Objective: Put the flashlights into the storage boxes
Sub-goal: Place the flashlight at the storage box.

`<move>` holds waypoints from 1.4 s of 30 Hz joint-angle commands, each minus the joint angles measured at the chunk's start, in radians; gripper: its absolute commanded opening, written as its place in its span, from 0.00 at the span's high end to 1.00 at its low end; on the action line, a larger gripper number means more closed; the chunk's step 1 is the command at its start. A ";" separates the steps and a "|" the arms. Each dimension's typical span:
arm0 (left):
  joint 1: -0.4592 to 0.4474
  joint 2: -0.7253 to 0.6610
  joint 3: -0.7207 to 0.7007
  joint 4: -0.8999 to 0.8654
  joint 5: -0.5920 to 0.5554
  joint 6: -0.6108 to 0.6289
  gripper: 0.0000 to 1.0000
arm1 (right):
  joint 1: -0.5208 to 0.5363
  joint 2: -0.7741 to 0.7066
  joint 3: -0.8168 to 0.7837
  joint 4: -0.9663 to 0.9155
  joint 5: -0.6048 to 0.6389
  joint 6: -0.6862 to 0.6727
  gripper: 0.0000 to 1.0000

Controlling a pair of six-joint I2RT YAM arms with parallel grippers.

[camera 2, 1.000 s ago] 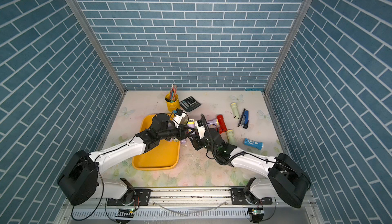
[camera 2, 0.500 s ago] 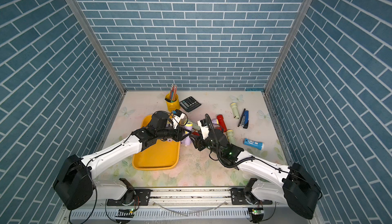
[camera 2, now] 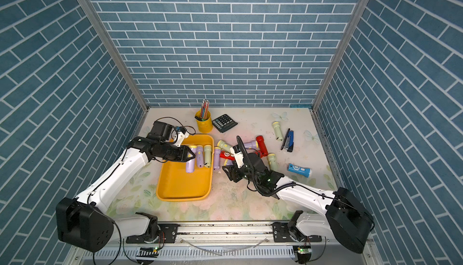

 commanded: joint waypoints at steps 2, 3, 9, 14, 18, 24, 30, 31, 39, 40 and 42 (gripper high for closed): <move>0.087 0.030 0.003 -0.128 -0.026 0.070 0.63 | -0.005 0.023 0.063 -0.046 -0.038 -0.014 0.38; 0.104 0.042 0.003 -0.125 -0.033 0.075 0.63 | -0.005 0.026 0.067 -0.058 -0.041 -0.015 0.38; 0.154 0.158 0.051 -0.136 -0.097 0.122 0.63 | -0.007 0.032 0.071 -0.081 -0.039 -0.016 0.38; 0.162 0.250 0.096 -0.111 -0.082 0.132 0.63 | -0.007 0.047 0.087 -0.081 -0.054 -0.014 0.38; 0.162 0.314 0.124 -0.090 -0.068 0.133 0.63 | -0.008 0.068 0.103 -0.081 -0.064 -0.014 0.38; 0.162 0.382 0.150 -0.064 -0.050 0.133 0.63 | -0.008 0.094 0.122 -0.078 -0.087 -0.014 0.38; 0.162 0.427 0.171 -0.046 -0.043 0.127 0.63 | -0.008 0.110 0.132 -0.072 -0.098 -0.010 0.38; 0.161 0.431 0.177 -0.047 -0.049 0.129 0.63 | -0.008 0.112 0.132 -0.072 -0.098 -0.010 0.38; 0.158 0.456 0.190 -0.022 -0.030 0.093 0.62 | -0.008 0.106 0.118 -0.067 -0.088 -0.006 0.38; 0.155 0.456 0.179 -0.006 -0.025 0.077 0.62 | -0.008 0.106 0.117 -0.067 -0.087 -0.006 0.38; 0.150 0.459 0.155 0.033 -0.005 0.045 0.62 | -0.008 0.106 0.114 -0.065 -0.085 -0.004 0.38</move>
